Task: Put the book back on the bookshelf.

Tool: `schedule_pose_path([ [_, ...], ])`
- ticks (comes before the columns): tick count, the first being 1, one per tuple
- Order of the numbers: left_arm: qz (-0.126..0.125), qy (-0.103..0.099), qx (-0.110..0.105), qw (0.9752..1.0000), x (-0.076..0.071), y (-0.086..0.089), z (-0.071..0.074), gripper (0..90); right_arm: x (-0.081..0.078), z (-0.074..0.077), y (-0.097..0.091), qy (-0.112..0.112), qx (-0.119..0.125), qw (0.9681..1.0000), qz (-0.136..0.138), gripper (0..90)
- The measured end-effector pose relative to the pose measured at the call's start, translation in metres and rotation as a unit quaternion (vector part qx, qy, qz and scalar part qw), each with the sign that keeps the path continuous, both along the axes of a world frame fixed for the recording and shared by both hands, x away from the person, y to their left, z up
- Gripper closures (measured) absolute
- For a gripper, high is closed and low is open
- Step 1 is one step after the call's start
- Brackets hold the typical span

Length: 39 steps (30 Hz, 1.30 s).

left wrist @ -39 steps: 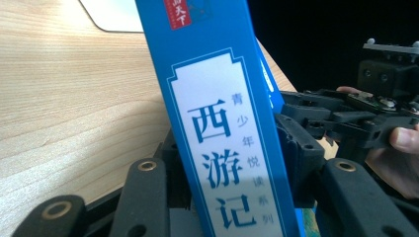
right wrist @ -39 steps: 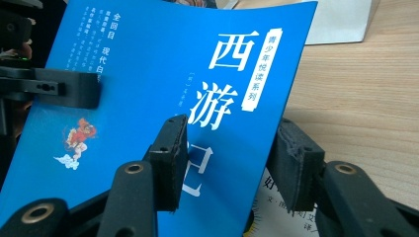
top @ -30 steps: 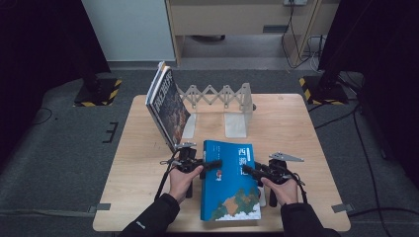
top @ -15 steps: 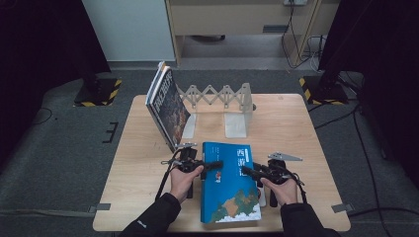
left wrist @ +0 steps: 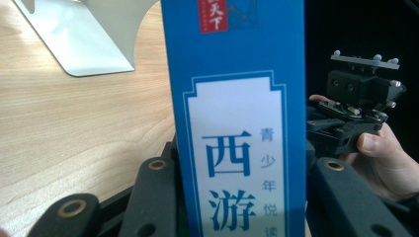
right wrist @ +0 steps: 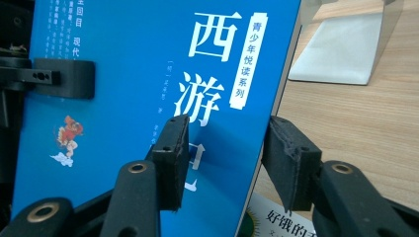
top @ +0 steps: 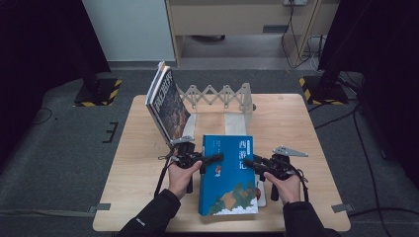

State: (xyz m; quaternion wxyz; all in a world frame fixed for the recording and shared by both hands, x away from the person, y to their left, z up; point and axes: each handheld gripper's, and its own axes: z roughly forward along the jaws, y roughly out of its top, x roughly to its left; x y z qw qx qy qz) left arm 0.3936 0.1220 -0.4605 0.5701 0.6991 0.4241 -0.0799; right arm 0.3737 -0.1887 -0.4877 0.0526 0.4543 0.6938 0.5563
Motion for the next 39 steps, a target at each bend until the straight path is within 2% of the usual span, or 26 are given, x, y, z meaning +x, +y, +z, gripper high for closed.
schedule_pose_path([
  [4,-0.006,0.002,0.005,1.0,-0.001,0.001,-0.002,59.8,-0.001,-0.007,0.004,0.007,-0.002,0.9998,0.017,40.6],
  [9,-0.014,-0.001,0.004,0.9999,-0.003,0.001,-0.004,59.9,0.001,-0.02,0.005,0.051,0.025,0.9981,0.025,25.0],
  [14,-0.018,-0.006,0.001,0.9998,-0.004,0.0,-0.004,60.0,0.003,-0.023,0.01,0.059,0.045,0.9964,0.042,23.2],
  [18,-0.019,-0.007,-0.001,0.9998,-0.004,0.0,-0.003,60.0,0.003,-0.022,0.009,0.061,0.044,0.9963,0.043,24.8],
  [22,-0.02,-0.013,-0.002,0.9997,-0.004,0.0,-0.002,60.0,0.003,-0.017,0.007,0.061,0.031,0.9967,0.044,29.2],
  [25,-0.019,-0.02,-0.009,0.9996,-0.003,0.002,0.001,60.2,0.003,-0.011,0.005,0.047,0.024,0.9977,0.043,34.5],
  [30,-0.02,-0.053,-0.015,0.9983,-0.003,0.003,0.014,60.1,0.002,0.003,0.002,0.011,0.027,0.9989,0.037,41.1],
  [31,-0.02,-0.056,-0.014,0.9981,-0.003,0.003,0.015,60.0,0.001,0.006,0.001,0.0,0.027,0.999,0.036,41.7],
  [32,-0.022,-0.058,-0.014,0.998,-0.004,0.002,0.015,59.8,0.001,0.007,0.0,0.0,0.027,0.9989,0.037,42.0],
  [34,-0.02,-0.054,-0.01,0.9983,-0.005,0.001,0.013,59.7,0.0,0.007,0.0,0.0,0.025,0.999,0.038,42.2],
  [39,-0.018,-0.038,-0.008,0.9991,-0.004,-0.003,0.004,58.7,0.001,0.004,-0.002,0.016,0.01,0.9989,0.043,42.5],
])
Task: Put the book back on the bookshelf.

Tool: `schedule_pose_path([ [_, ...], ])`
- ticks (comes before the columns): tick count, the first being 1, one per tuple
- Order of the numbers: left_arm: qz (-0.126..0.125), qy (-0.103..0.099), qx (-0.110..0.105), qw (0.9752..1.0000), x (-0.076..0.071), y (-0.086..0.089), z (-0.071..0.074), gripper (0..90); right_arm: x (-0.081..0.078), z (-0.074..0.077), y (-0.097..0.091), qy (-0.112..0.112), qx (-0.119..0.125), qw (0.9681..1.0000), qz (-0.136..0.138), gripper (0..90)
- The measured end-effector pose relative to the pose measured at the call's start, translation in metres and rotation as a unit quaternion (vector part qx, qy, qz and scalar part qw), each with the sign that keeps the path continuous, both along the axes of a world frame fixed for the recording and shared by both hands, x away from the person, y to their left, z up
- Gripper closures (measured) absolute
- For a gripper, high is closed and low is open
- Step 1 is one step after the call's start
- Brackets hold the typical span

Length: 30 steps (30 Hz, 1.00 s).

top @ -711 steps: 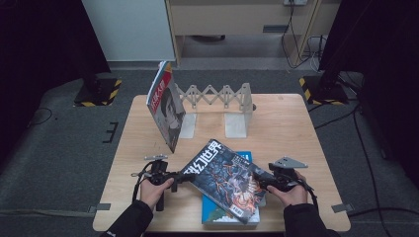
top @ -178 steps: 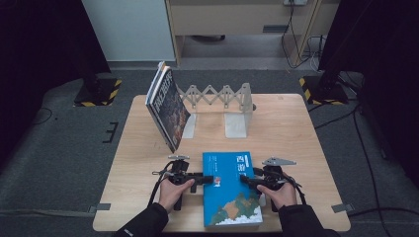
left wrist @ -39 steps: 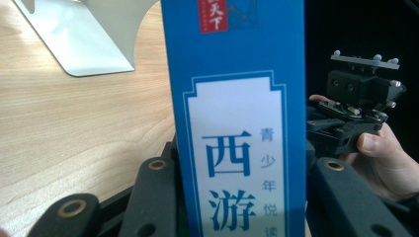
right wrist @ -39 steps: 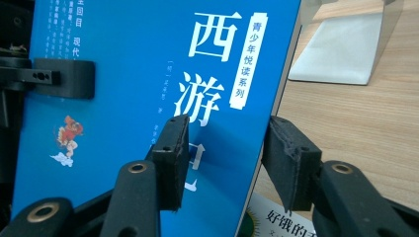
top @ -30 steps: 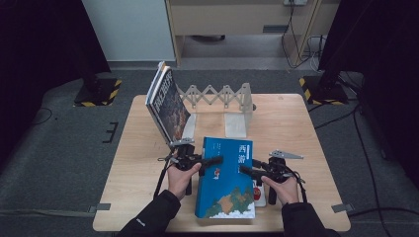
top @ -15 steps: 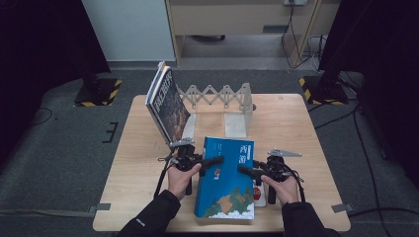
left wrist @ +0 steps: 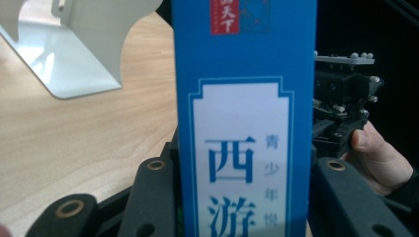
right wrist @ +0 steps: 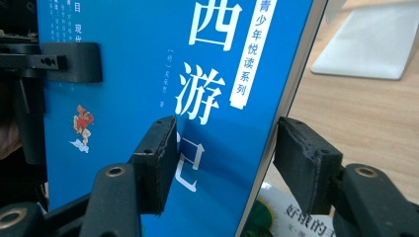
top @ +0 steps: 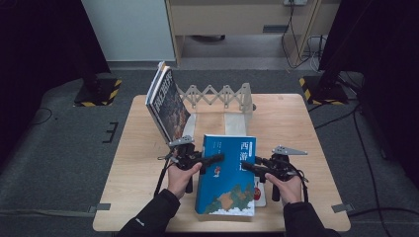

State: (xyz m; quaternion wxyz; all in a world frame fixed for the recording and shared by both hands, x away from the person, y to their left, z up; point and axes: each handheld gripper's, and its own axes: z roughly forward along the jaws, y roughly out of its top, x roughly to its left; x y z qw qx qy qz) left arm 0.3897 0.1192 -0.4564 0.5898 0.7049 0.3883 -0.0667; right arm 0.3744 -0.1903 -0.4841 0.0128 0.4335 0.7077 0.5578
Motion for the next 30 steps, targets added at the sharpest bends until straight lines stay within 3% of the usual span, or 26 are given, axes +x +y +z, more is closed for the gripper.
schedule_pose_path([
  [6,0.0,0.008,-0.002,1.0,0.0001,-0.004,-0.0022,55.2,-0.0002,-0.0016,0.0005,0.005,-0.005,1.0,0.001,42.7],
  [15,-0.004,0.027,0.003,0.9996,0.0004,-0.0078,-0.0081,58.3,-0.0017,-0.0007,0.0066,0.005,-0.011,0.9997,0.021,43.1],
  [30,-0.002,0.03,0.013,0.9995,-0.0026,-0.0085,0.0,60.3,-0.0014,0.0006,0.0049,-0.001,-0.011,0.9995,0.03,41.9],
])
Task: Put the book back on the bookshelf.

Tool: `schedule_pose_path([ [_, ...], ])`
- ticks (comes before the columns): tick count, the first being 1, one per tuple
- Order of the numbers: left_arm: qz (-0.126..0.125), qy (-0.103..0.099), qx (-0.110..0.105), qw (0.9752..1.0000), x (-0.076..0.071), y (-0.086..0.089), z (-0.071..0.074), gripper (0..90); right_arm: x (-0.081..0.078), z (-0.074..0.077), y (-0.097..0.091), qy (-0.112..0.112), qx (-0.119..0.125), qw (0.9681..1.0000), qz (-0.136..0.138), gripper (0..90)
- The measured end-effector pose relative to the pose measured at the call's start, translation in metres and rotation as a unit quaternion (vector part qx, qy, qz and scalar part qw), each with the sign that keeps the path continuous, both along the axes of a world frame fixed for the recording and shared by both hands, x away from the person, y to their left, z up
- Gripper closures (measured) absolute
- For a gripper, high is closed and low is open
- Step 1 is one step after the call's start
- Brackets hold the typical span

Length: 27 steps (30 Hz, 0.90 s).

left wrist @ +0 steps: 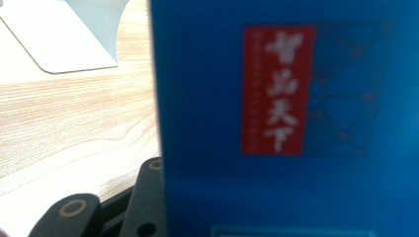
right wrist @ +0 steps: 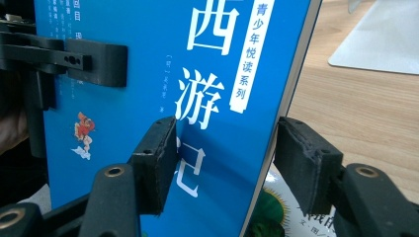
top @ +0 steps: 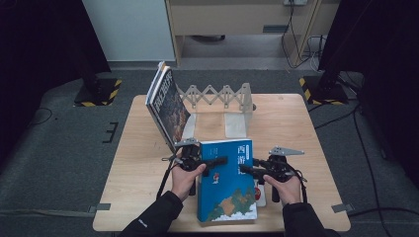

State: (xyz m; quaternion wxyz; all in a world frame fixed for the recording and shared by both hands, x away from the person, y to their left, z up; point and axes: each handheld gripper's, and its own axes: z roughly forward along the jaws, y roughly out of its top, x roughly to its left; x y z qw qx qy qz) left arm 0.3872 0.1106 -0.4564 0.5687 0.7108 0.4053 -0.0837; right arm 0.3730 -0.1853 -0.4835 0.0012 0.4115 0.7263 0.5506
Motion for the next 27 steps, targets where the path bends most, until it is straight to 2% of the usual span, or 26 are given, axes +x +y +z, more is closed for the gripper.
schedule_pose_path([
  [5,-0.006,-0.01,0.006,0.9999,-0.003,0.001,0.016,60.5,-0.001,0.003,-0.003,-0.019,0.026,0.9995,-0.006,42.3],
  [10,-0.003,-0.016,-0.006,0.9998,-0.005,0.008,0.028,60.4,-0.003,0.005,-0.011,-0.024,0.048,0.9984,-0.018,39.5],
  [15,0.007,-0.024,-0.019,0.9995,-0.007,0.019,0.04,60.2,-0.002,0.006,-0.019,-0.031,0.05,0.9978,-0.031,36.7],
  [23,0.035,-0.062,-0.024,0.9972,-0.011,0.037,0.067,59.6,0.0,0.003,-0.033,-0.028,0.012,0.9973,-0.067,36.5],
  [26,0.052,-0.074,-0.021,0.9957,-0.012,0.047,0.075,59.5,0.001,0.002,-0.039,-0.03,-0.016,0.9957,-0.086,35.5],
  [27,0.057,-0.078,-0.018,0.9951,-0.012,0.049,0.077,59.4,0.001,0.001,-0.042,-0.032,-0.032,0.9945,-0.095,34.9],
])
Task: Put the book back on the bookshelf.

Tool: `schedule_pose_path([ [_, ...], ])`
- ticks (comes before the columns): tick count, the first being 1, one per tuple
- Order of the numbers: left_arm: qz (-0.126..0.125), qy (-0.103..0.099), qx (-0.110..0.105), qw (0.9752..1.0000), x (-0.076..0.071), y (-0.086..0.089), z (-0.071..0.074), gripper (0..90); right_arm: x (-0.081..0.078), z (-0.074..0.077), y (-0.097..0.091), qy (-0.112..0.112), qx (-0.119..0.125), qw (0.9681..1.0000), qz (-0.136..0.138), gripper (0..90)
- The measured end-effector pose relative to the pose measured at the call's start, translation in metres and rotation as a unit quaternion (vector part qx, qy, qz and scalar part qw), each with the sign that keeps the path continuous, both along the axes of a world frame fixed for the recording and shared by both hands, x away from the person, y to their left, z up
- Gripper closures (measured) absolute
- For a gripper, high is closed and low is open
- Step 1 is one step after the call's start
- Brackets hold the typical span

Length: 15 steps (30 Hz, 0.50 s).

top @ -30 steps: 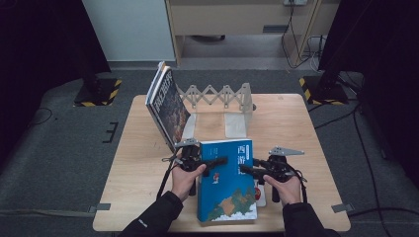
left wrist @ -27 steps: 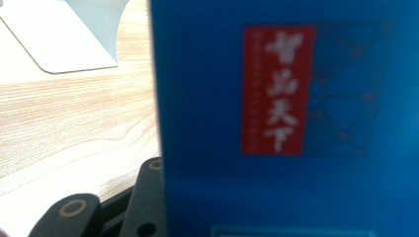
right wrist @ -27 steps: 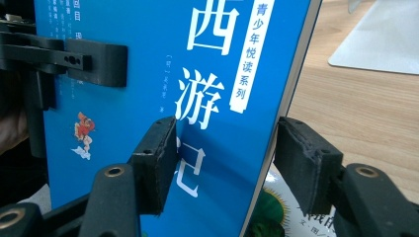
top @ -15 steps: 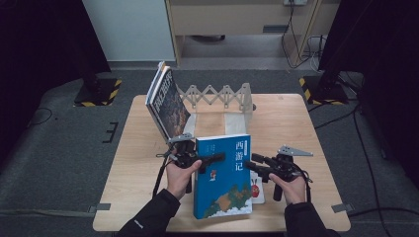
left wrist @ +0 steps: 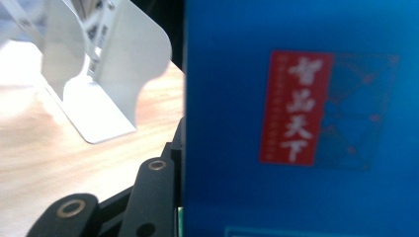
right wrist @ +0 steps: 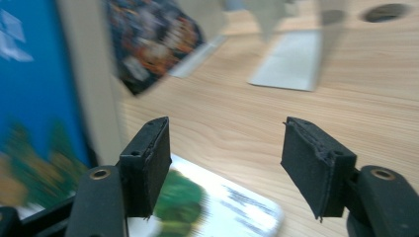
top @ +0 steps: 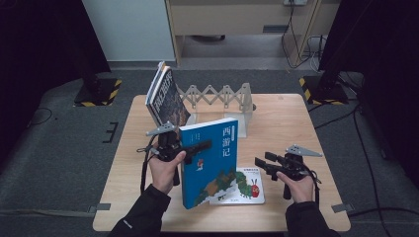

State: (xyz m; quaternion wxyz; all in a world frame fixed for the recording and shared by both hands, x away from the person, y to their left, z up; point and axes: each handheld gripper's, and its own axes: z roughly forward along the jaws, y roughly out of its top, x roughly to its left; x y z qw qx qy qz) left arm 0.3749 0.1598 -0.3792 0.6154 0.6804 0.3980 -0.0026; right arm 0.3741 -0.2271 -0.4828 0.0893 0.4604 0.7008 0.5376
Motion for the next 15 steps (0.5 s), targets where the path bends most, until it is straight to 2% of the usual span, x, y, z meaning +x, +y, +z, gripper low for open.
schedule_pose_path([
  [3,0.023,-0.016,0.017,0.9995,0.0,0.008,0.007,59.3,0.002,-0.003,-0.007,0.006,-0.036,0.9991,-0.022,31.7],
  [8,0.052,-0.016,0.01,0.9984,0.003,0.022,0.015,59.3,0.006,-0.011,-0.02,0.019,-0.104,0.993,-0.053,28.9],
  [13,0.072,-0.034,0.019,0.9966,0.006,0.029,0.027,59.5,0.01,-0.016,-0.028,0.03,-0.136,0.9879,-0.068,28.0],
  [15,0.081,-0.041,0.025,0.9955,0.009,0.029,0.031,59.6,0.012,-0.02,-0.031,0.046,-0.154,0.9844,-0.072,27.0],
])
